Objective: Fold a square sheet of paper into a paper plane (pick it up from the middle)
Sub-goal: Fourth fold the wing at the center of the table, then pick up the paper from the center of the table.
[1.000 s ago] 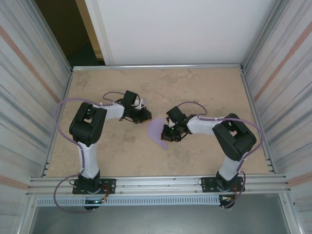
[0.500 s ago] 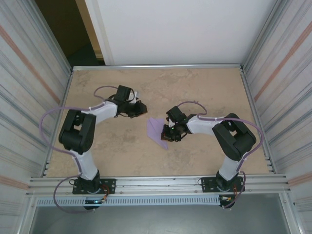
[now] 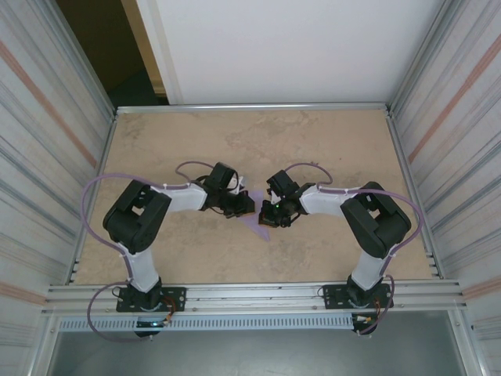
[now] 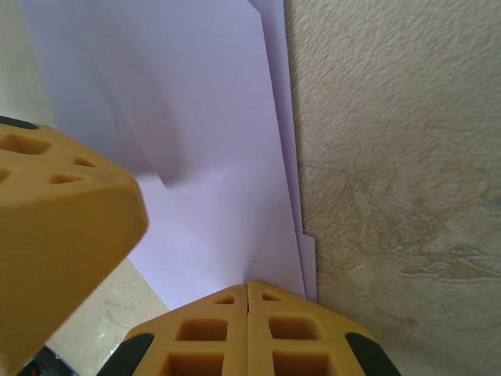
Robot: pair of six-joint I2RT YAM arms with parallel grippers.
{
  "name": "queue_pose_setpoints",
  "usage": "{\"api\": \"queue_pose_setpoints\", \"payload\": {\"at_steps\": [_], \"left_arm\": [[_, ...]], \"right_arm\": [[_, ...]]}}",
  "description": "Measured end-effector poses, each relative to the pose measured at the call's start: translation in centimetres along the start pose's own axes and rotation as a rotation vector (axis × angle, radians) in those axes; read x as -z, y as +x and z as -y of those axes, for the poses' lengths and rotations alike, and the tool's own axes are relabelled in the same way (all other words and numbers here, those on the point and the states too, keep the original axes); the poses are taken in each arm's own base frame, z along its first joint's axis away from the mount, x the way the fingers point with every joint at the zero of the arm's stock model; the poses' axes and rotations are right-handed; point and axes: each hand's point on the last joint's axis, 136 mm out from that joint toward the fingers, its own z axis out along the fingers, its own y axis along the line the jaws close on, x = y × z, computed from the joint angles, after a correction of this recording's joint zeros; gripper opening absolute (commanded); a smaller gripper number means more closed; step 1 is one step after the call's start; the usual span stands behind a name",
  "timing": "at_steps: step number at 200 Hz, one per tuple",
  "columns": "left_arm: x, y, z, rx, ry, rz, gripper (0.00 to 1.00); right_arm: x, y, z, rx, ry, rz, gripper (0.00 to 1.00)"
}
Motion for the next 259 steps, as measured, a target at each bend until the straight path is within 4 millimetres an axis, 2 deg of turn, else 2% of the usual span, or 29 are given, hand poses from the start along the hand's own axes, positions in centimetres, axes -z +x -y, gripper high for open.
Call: {"api": "queue_pose_setpoints", "payload": {"at_steps": [46,99,125,169,194,213,230,245,259], "left_arm": [[-0.9,0.6,-1.3,0.011,-0.027,-0.037,0.10],[-0.7,-0.4,-1.6,0.017,-0.069,-0.039,0.10],[0.5,-2.5,-2.9,0.056,-0.118,0.014,0.11],[2.7,-7.8,-5.6,0.110,-0.179,0.102,0.11],[3.5,-9.3,-6.3,0.120,-0.179,0.124,0.12],[4.3,-9.9,-6.2,0.121,-0.172,0.146,0.14],[5.3,-10.0,-4.8,0.095,-0.150,0.173,0.15],[6.2,-9.6,-3.2,0.067,-0.127,0.196,0.20],[7.0,-8.8,-1.8,0.060,-0.095,0.216,0.27]], "right_arm": [[0.0,0.0,0.0,-0.001,0.001,-0.002,0.01],[-0.1,0.1,0.1,-0.003,0.005,-0.005,0.01],[-0.1,0.1,0.2,-0.004,0.006,-0.006,0.01],[-0.1,0.1,0.2,-0.004,0.007,-0.006,0.01],[-0.1,0.1,0.1,-0.003,0.006,-0.005,0.01],[0.0,0.0,0.0,-0.001,0.003,-0.002,0.03],[0.2,0.0,0.0,0.001,0.002,0.004,0.09],[0.7,0.3,0.1,0.002,0.011,0.006,0.17],[1.8,0.2,-0.3,0.014,0.001,0.027,0.29]]}}
